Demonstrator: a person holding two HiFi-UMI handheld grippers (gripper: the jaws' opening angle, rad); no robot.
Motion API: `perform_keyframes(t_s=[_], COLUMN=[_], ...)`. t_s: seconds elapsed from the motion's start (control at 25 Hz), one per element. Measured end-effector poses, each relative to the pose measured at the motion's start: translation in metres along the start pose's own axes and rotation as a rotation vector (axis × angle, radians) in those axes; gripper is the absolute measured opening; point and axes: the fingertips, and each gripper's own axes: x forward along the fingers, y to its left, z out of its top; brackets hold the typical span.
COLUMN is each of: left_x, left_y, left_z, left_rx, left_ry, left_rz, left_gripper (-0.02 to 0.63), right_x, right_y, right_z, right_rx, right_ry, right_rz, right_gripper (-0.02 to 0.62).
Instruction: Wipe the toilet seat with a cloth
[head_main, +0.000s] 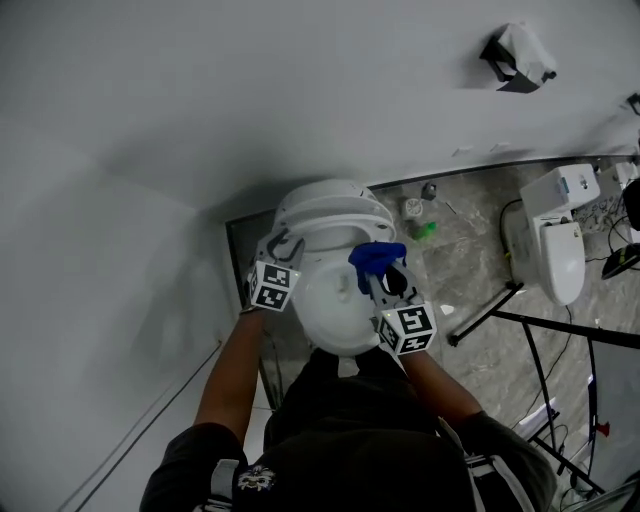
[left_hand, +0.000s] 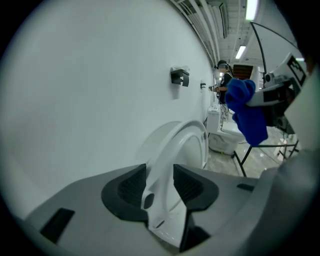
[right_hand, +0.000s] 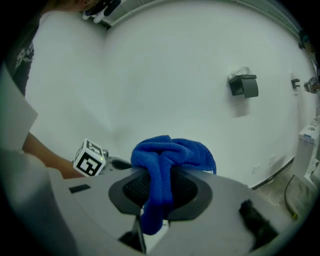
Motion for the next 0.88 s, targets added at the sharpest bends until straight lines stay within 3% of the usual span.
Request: perform_keyframes(t_s=[0.24, 0.56, 0.88], left_x=[-0.033, -0.078, -0.105], left_y=[-0.031, -0.084, -0.141], left_z=[-0.014, -0.054, -0.109], left_rx=[-0.142, -0.326, -0.356], left_ry=[0.023, 0.110, 0.226], left_rz=[-0.074, -0.182, -0.168], left_gripper=[0.167, 0.167, 0.167], right_x=[-0.005, -0.014, -0.022], right_y=[-0.004, 0.001, 0.009], right_z=[0.044, 0.036, 0.014], right_rx=[0.032, 0.059, 0.042], right_ry=[-0.099, -0.101, -0.048], right_rz=[0.002, 0.028, 0.110], right_gripper=[0.084, 0.084, 0.084])
